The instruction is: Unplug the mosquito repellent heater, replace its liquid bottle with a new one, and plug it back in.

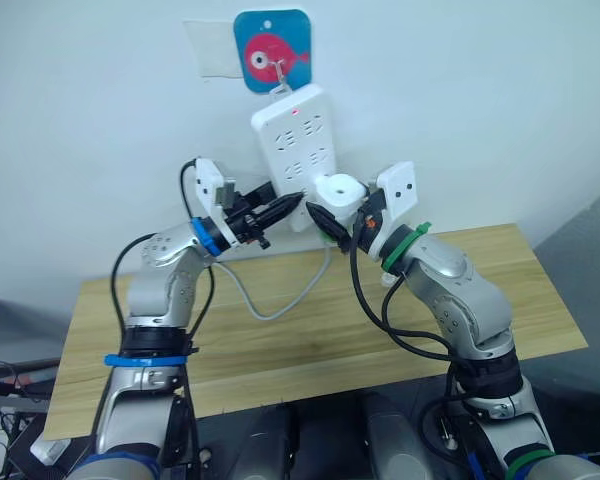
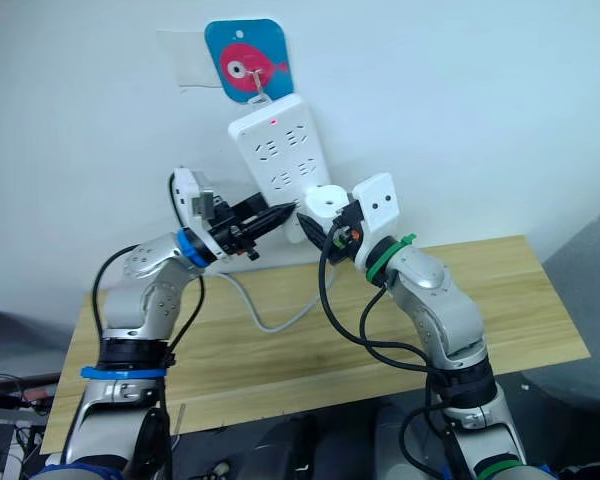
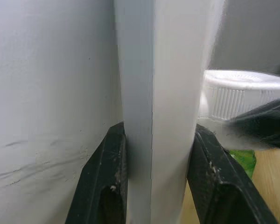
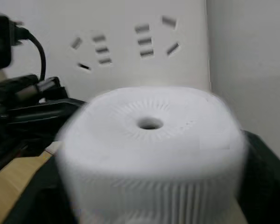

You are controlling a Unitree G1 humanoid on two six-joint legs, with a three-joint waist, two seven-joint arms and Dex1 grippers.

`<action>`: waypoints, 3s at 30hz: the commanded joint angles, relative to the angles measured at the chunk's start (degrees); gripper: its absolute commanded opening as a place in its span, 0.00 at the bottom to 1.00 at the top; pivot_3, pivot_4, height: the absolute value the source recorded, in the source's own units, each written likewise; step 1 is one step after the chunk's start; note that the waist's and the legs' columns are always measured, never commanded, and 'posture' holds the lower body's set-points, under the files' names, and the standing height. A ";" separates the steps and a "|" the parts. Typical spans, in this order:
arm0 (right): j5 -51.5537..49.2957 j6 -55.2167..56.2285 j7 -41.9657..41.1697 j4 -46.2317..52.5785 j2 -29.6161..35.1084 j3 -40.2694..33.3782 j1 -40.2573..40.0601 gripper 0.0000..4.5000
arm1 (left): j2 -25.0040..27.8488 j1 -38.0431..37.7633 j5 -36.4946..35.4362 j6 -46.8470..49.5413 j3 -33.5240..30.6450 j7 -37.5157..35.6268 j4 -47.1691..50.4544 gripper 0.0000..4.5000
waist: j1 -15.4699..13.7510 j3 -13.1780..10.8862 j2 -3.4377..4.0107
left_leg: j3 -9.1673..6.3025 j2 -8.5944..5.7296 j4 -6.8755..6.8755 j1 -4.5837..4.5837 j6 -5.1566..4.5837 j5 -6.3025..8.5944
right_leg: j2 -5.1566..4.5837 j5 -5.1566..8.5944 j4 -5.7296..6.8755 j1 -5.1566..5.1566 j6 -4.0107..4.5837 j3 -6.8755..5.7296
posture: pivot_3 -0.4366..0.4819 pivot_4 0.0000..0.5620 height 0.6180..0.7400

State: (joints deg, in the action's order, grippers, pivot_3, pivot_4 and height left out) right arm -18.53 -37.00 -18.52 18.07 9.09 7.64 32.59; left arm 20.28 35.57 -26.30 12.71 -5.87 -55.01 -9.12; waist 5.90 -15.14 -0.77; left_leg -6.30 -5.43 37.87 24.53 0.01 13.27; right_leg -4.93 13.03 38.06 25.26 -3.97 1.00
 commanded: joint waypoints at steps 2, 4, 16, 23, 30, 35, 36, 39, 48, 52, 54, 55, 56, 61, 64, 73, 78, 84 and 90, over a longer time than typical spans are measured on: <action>-1.88 -2.42 -0.75 6.32 2.33 -2.25 -1.16 0.99 | 0.97 0.87 1.03 -3.37 2.26 -3.84 -0.02 0.29 | -0.19 0.00 0.00 | 0.04 -0.04 -0.04 0.08 -0.04 0.06 | -0.02 0.00 -0.05 0.05 0.00 -0.07 | 0.30 0.42 1.00; -3.64 -4.54 -0.83 9.08 3.35 -3.49 -2.03 0.99 | 1.28 0.86 1.07 -3.95 2.29 -4.12 -0.53 0.29 | -0.27 0.00 0.00 | 0.07 -0.08 -0.01 0.14 -0.09 0.11 | -0.08 0.00 -0.09 0.05 0.00 -0.07 | 0.30 0.42 1.00; -16.56 -18.46 -3.10 27.86 15.70 -13.51 -9.21 0.99 | 2.92 1.73 1.34 -6.05 1.74 -4.91 -4.12 0.29 | -0.77 0.00 -0.01 | 0.12 -0.01 0.06 0.13 -0.12 0.13 | -0.10 0.00 -0.11 0.06 0.00 -0.05 | 0.27 0.42 1.00; -18.40 -13.67 -10.44 25.60 22.38 -12.76 -11.52 1.00 | 8.02 2.02 2.50 -9.19 -0.45 -7.56 -9.50 0.80 | -0.63 0.01 -0.02 | 0.17 0.01 0.09 0.13 -0.18 0.16 | -0.09 0.00 -0.06 0.06 -0.01 -0.05 | 0.28 0.41 1.00; -17.53 -7.82 -14.79 19.98 22.00 -8.81 -10.21 0.80 | 16.58 -5.87 -1.06 -5.13 -4.20 -9.94 -0.11 1.00 | -0.90 0.01 -0.03 | 0.13 0.03 0.07 0.12 -0.14 0.14 | -0.10 0.00 -0.07 0.07 0.00 -0.05 | 0.39 0.42 1.00; -15.79 -4.45 -15.89 17.29 20.82 -5.40 -9.50 0.39 | 17.61 -13.41 -6.13 1.36 -6.62 -5.87 14.62 1.00 | -2.18 0.02 -0.05 | 0.09 0.01 0.09 0.12 -0.13 0.13 | -0.19 0.00 -0.07 0.04 0.00 -0.05 | 0.44 0.42 1.00; -15.47 -3.95 -15.93 16.90 20.53 -4.92 -9.40 0.30 | 17.51 -14.72 -6.82 2.28 -6.94 -4.92 17.18 1.00 | -2.60 0.02 -0.05 | 0.06 0.02 0.10 0.12 -0.12 0.13 | -0.19 0.00 -0.07 0.04 0.00 -0.06 | 0.45 0.42 1.00; -11.46 -0.18 -15.39 14.13 18.09 -0.49 -8.87 0.04 | 15.17 -24.39 -10.72 4.47 -8.18 0.73 33.43 1.00 | -3.11 0.06 -0.09 | 0.06 0.04 0.10 0.11 -0.11 0.12 | -0.19 0.00 -0.05 0.03 0.00 -0.05 | 0.49 0.42 1.00; -5.37 2.97 -12.76 9.65 13.95 1.95 -6.34 0.01 | 12.56 -29.72 -11.47 5.69 -6.79 8.06 42.23 1.00 | -4.74 0.08 -0.13 | -0.03 0.03 0.09 -0.01 -0.10 0.12 | -0.14 -0.06 0.00 -0.09 0.11 -0.12 | 0.50 0.43 1.00; -4.53 3.04 -12.27 8.94 13.14 1.39 -5.93 0.01 | 12.46 -29.81 -11.54 6.10 -6.20 8.98 42.51 1.00 | -4.72 0.09 -0.15 | 0.00 0.04 0.06 -0.01 0.02 0.05 | -0.15 -0.06 -0.04 -0.06 0.11 -0.10 | 0.50 0.44 1.00; -4.20 2.91 -12.34 8.85 13.19 1.33 -5.91 0.01 | 12.50 -29.68 -11.69 6.22 -6.11 9.32 42.39 1.00 | -4.67 0.09 -0.15 | 0.01 0.05 0.05 -0.01 0.01 0.05 | -0.14 -0.06 -0.04 -0.06 0.11 -0.10 | 0.50 0.44 1.00; -4.18 2.79 -12.40 8.94 13.28 1.22 -6.01 0.01 | 12.52 -29.69 -11.79 6.34 -6.09 9.49 42.37 1.00 | -4.64 0.09 -0.15 | 0.01 0.05 0.05 -0.01 0.01 0.05 | -0.14 -0.06 -0.04 -0.06 0.11 -0.09 | 0.50 0.44 1.00; -4.12 2.73 -12.50 9.00 13.37 1.14 -6.11 0.01 | 12.57 -29.65 -11.84 6.40 -6.06 9.57 42.28 1.00 | -4.63 0.09 -0.15 | 0.01 0.05 0.05 -0.01 0.01 0.06 | -0.14 -0.06 -0.03 -0.06 0.11 -0.10 | 0.49 0.45 1.00; -3.79 2.57 -12.49 8.99 13.82 0.56 -6.54 0.01 | 13.00 -29.35 -12.14 6.49 -6.13 9.47 41.62 1.00 | -4.62 0.09 -0.14 | 0.01 0.06 0.05 -0.01 -0.02 0.07 | -0.14 -0.05 -0.04 -0.06 0.12 -0.10 | 0.48 0.45 1.00; -3.20 2.66 -11.94 8.46 13.66 0.34 -6.08 0.01 | 13.06 -28.88 -12.27 6.56 -5.95 9.33 41.14 1.00 | -4.60 0.09 -0.15 | 0.00 0.06 0.05 -0.01 -0.01 0.07 | -0.14 -0.05 -0.04 -0.06 0.12 -0.10 | 0.48 0.45 1.00; -1.46 2.91 -11.51 7.59 13.83 0.25 -5.73 0.01 | 12.86 -27.74 -11.88 6.50 -5.30 9.20 40.28 1.00 | -4.47 0.09 -0.15 | 0.00 0.06 0.05 -0.01 -0.09 0.11 | -0.14 -0.05 -0.05 -0.07 0.12 -0.11 | 0.47 0.46 1.00; -0.73 3.21 -10.60 6.92 13.06 -0.15 -5.47 0.01 | 12.34 -27.40 -12.15 6.90 -5.42 10.18 39.86 1.00 | -4.45 0.09 -0.15 | 0.00 0.06 0.05 -0.01 -0.11 0.13 | -0.14 -0.05 -0.04 -0.07 0.12 -0.10 | 0.47 0.47 1.00; -0.63 3.41 -9.25 6.44 11.54 -0.85 -4.97 0.01 | 12.30 -27.45 -11.94 6.80 -5.12 10.06 39.39 1.00 | -4.41 0.08 -0.15 | -0.01 0.07 0.05 -0.01 -0.14 0.14 | -0.14 -0.05 -0.04 -0.07 0.12 -0.11 | 0.47 0.47 1.00; 0.02 3.14 -7.61 5.83 10.36 -1.98 -3.90 0.01 | 12.37 -27.25 -12.17 6.90 -4.63 10.13 39.20 1.00 | -4.37 0.08 -0.14 | -0.02 0.08 0.05 -0.01 -0.15 0.15 | -0.14 -0.05 -0.02 -0.06 0.13 -0.12 | 0.46 0.47 1.00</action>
State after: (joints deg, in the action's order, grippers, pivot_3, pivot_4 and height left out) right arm -20.18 -35.27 -29.55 23.56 19.69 9.14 26.38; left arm 32.50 8.00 -37.74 19.70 -10.43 -45.01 28.83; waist 1.53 -15.06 -0.91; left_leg -6.33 -5.36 37.92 24.51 -0.15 13.42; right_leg -5.07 12.98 38.04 25.20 -3.84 0.88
